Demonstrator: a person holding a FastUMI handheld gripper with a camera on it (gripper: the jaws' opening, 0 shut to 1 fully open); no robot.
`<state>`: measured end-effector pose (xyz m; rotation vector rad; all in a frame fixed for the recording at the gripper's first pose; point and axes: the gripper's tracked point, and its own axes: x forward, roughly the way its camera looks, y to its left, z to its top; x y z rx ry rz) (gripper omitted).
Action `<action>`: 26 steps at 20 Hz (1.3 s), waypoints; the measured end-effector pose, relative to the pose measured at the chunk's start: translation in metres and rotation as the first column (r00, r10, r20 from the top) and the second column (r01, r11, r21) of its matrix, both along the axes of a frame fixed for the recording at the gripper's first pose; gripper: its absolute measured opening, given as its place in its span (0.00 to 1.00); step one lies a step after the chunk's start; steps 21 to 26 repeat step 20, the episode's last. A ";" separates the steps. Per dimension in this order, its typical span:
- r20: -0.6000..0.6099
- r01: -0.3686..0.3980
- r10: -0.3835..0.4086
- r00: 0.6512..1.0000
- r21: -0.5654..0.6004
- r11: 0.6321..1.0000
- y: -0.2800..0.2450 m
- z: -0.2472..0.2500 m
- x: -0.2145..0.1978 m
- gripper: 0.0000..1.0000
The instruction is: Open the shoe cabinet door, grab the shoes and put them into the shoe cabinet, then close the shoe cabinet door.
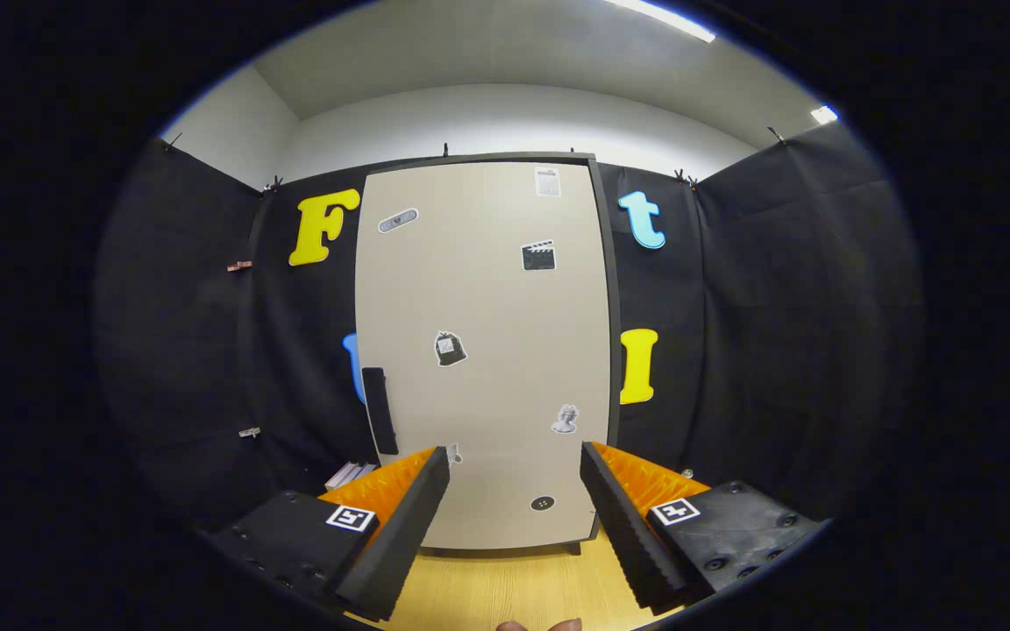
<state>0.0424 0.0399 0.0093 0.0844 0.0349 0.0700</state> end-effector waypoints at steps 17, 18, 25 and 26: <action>-0.004 0.000 0.000 1.000 -0.001 1.000 -0.002 -0.003 0.009 0.98; -0.003 -0.001 0.001 1.000 0.000 1.000 -0.002 -0.003 0.010 0.98; -0.001 -0.002 0.002 1.000 0.002 1.000 -0.003 -0.002 0.012 0.98; -0.001 -0.002 0.002 1.000 0.002 1.000 -0.003 -0.002 0.012 0.98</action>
